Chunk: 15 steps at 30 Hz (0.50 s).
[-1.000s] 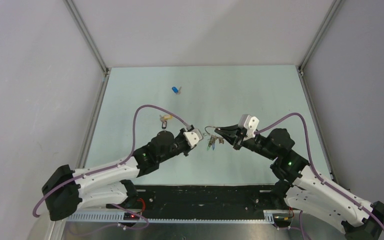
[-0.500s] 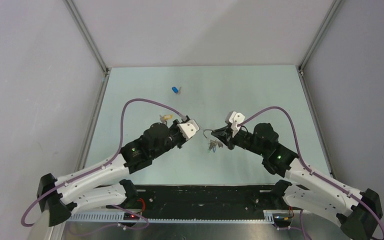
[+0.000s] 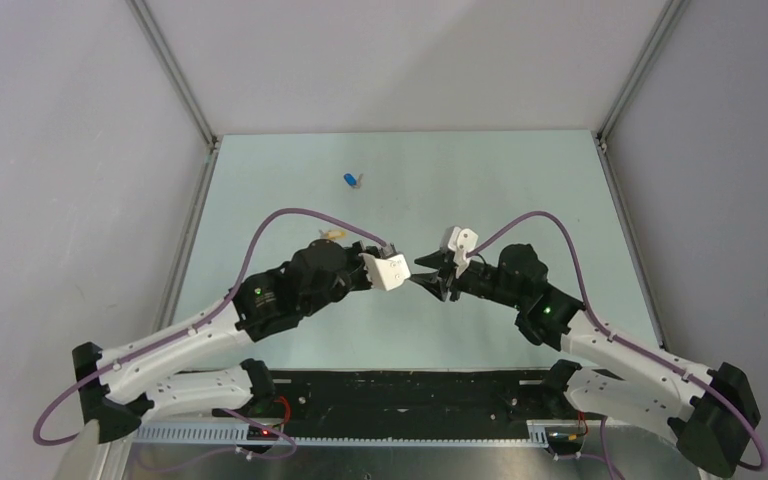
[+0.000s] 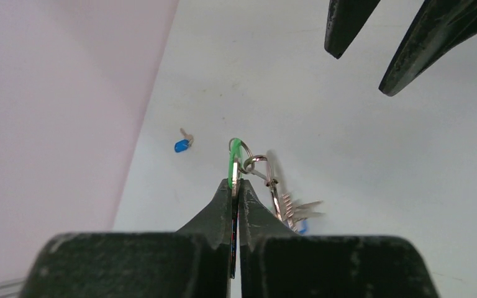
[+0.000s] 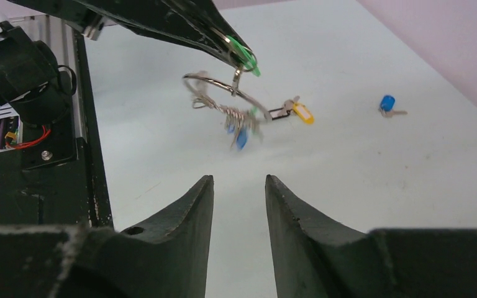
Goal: Remove the keys from the keyring
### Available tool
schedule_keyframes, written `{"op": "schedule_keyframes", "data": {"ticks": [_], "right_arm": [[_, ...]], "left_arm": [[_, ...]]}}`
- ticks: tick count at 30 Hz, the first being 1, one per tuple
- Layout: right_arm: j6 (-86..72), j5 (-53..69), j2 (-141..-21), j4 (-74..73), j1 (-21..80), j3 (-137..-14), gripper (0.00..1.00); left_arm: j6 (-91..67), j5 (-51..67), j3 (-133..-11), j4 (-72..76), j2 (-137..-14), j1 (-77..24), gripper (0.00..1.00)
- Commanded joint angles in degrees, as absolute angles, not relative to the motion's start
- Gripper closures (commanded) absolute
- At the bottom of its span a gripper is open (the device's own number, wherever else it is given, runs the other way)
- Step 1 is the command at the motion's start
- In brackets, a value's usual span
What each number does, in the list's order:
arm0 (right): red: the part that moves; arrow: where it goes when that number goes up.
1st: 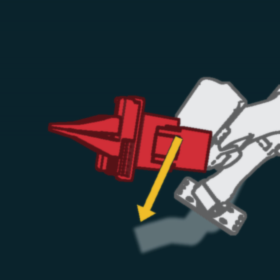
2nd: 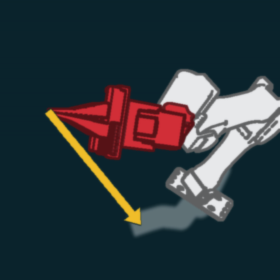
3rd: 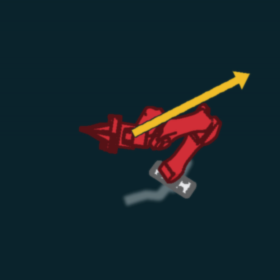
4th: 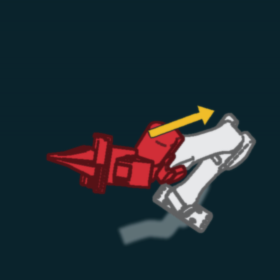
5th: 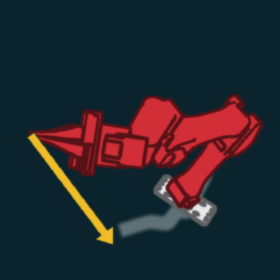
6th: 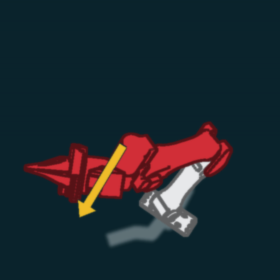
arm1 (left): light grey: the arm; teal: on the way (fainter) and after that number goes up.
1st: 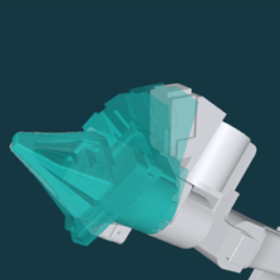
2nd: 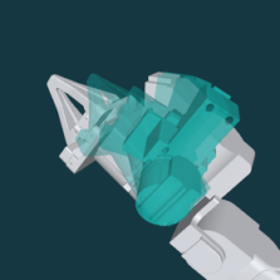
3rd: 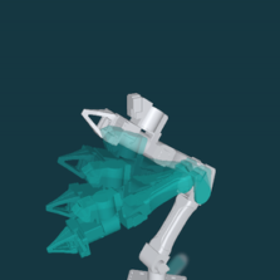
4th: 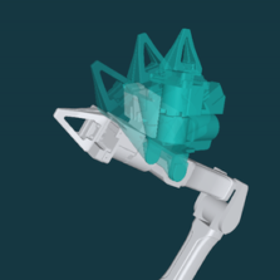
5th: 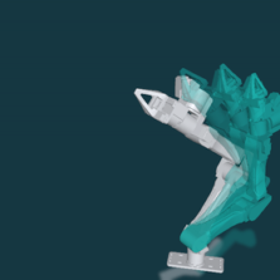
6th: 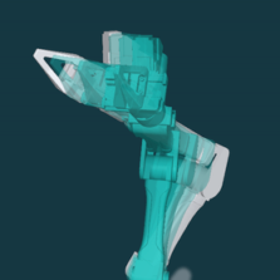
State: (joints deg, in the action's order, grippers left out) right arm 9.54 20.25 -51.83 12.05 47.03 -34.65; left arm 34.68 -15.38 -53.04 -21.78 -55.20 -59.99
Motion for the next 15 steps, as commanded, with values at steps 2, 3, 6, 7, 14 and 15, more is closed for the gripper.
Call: {"op": "schedule_keyframes", "data": {"ticks": [2, 3, 6, 7, 14, 15], "right_arm": [[11.5, 22.3, -53.2, 22.8, 48.6, -33.1, 0.56], [11.3, 22.1, -53.3, 25.7, 48.8, -32.6, 0.56], [9.7, 20.8, -53.6, 31.7, 49.1, -29.9, 0.53], [9.5, 20.4, -53.6, 34.3, 49.4, -29.5, 0.53], [9.8, 15.5, -56.8, 39.9, 51.0, -28.5, 0.53], [10.0, 15.0, -57.2, 40.2, 51.1, -28.5, 0.54]], "left_arm": [[43.8, -21.1, -57.0, -23.9, -55.7, -61.6, 1.0], [44.6, -23.0, -57.2, -23.9, -56.0, -61.8, 1.0], [48.2, -27.5, -58.5, -24.0, -57.3, -62.5, 1.0], [49.3, -29.7, -58.8, -24.0, -58.1, -62.6, 1.0], [50.1, -33.1, -62.5, -25.2, -60.5, -63.5, 1.0], [50.1, -33.1, -62.9, -25.3, -60.5, -63.5, 1.0]]}}
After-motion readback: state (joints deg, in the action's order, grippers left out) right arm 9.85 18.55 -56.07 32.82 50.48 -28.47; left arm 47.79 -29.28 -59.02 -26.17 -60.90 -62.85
